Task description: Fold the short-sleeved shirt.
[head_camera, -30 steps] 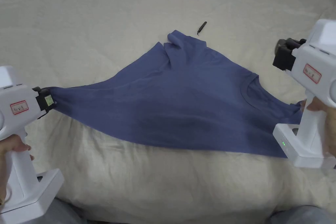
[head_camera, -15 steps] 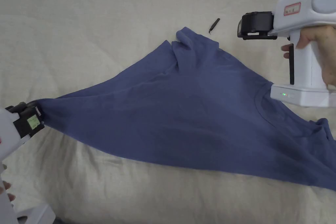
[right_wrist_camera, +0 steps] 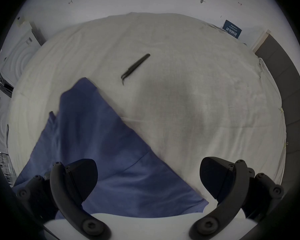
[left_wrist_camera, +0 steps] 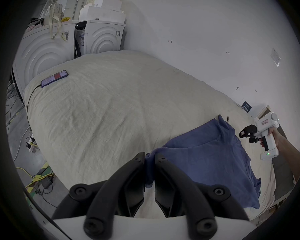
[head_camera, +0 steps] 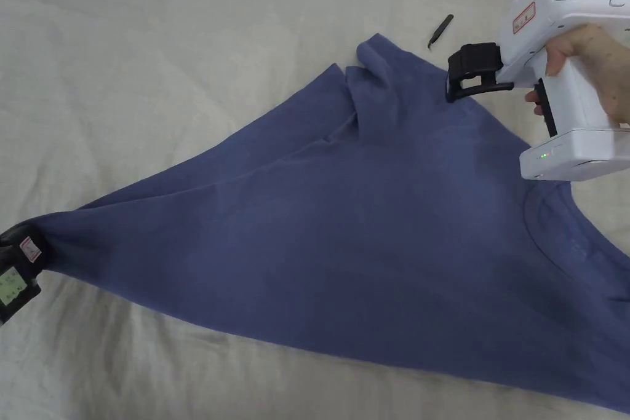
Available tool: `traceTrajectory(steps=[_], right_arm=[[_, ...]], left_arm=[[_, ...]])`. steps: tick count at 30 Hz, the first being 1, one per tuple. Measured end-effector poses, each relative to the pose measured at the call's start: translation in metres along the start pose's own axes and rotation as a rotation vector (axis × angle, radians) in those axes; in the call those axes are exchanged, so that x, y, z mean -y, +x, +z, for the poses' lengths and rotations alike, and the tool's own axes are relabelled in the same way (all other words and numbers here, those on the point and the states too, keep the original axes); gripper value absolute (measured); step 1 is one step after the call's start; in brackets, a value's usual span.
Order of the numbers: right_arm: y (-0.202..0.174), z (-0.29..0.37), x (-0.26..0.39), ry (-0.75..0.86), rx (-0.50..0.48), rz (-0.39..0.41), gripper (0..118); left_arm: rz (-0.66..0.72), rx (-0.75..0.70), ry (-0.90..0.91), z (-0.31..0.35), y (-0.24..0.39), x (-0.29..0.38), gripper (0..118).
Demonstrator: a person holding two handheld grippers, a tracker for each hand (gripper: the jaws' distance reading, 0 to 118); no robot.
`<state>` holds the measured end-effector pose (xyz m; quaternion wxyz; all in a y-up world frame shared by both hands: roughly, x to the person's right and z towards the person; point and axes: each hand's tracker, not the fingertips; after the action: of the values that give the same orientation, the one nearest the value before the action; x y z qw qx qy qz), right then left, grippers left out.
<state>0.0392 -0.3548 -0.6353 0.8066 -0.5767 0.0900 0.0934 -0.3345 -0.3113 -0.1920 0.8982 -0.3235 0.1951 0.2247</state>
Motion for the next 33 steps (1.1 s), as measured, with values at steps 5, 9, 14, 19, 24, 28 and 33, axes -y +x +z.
traceTrajectory(steps=[5, 9, 14, 19, 24, 28, 33], right_arm=[[0.003, -0.021, 0.005, -0.025, -0.015, 0.004, 101], [0.002, -0.027, 0.011, -0.036, -0.010, 0.025, 74], [0.001, -0.024, 0.013, -0.037, -0.064, 0.022, 38], [-0.001, -0.010, 0.012, -0.035, -0.084, 0.043, 4], [-0.002, 0.009, 0.015, -0.013, -0.084, 0.056, 3], [0.002, 0.040, 0.021, 0.028, -0.137, 0.037, 3], [0.015, 0.093, 0.032, 0.126, -0.170, 0.032, 3]], left_arm=[[0.011, -0.004, -0.014, -0.003, 0.001, 0.002, 7], [0.009, -0.007, -0.022, -0.006, 0.002, 0.003, 7], [0.011, -0.010, -0.035, -0.009, 0.004, 0.005, 7], [0.021, -0.003, -0.040, -0.009, 0.004, 0.005, 7], [0.018, 0.014, -0.037, -0.006, 0.006, 0.004, 7], [0.026, 0.028, -0.030, -0.003, 0.004, 0.001, 7], [0.035, 0.048, -0.010, 0.005, 0.002, -0.003, 7]])
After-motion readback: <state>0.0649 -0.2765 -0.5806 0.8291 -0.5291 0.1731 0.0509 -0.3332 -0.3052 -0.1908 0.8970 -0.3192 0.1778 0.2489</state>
